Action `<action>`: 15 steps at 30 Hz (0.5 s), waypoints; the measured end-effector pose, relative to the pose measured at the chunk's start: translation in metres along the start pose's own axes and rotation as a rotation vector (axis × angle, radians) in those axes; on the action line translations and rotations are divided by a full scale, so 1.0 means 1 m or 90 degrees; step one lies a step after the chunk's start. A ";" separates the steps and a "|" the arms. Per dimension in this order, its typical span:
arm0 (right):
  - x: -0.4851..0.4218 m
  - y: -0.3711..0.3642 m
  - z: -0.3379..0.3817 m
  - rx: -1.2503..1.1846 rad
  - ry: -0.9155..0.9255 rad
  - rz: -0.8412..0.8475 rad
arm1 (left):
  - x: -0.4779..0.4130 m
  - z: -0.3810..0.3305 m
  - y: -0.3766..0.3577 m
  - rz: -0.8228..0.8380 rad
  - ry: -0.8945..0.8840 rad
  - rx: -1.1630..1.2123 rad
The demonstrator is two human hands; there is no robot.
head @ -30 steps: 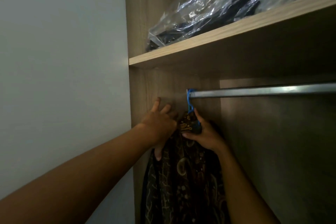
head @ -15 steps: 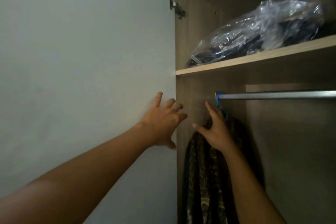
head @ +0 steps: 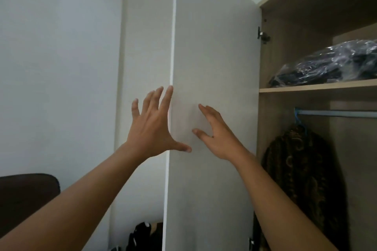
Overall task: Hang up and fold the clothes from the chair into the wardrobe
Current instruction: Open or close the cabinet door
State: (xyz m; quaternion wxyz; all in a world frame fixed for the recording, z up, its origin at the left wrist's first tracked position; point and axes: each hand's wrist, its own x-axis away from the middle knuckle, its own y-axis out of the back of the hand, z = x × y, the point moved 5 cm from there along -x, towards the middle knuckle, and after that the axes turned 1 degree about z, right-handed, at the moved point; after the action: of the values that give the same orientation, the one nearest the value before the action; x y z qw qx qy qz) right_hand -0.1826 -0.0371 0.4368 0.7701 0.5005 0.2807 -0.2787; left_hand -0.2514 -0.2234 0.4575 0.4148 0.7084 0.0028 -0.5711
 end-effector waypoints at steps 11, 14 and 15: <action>0.025 0.039 0.047 -0.005 0.018 -0.068 | 0.027 -0.021 -0.003 0.152 -0.092 0.277; 0.041 0.079 0.063 -0.012 0.042 -0.147 | 0.030 -0.049 -0.002 0.127 -0.202 0.338; 0.047 0.092 0.066 0.002 0.047 -0.166 | 0.030 -0.060 -0.003 0.118 -0.242 0.353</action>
State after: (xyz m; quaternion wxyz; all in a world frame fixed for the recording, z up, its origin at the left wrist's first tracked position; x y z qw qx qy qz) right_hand -0.0745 -0.0742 0.4825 0.7156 0.4711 0.3711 -0.3581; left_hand -0.1939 -0.1995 0.4315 0.2494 0.6725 -0.2939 -0.6318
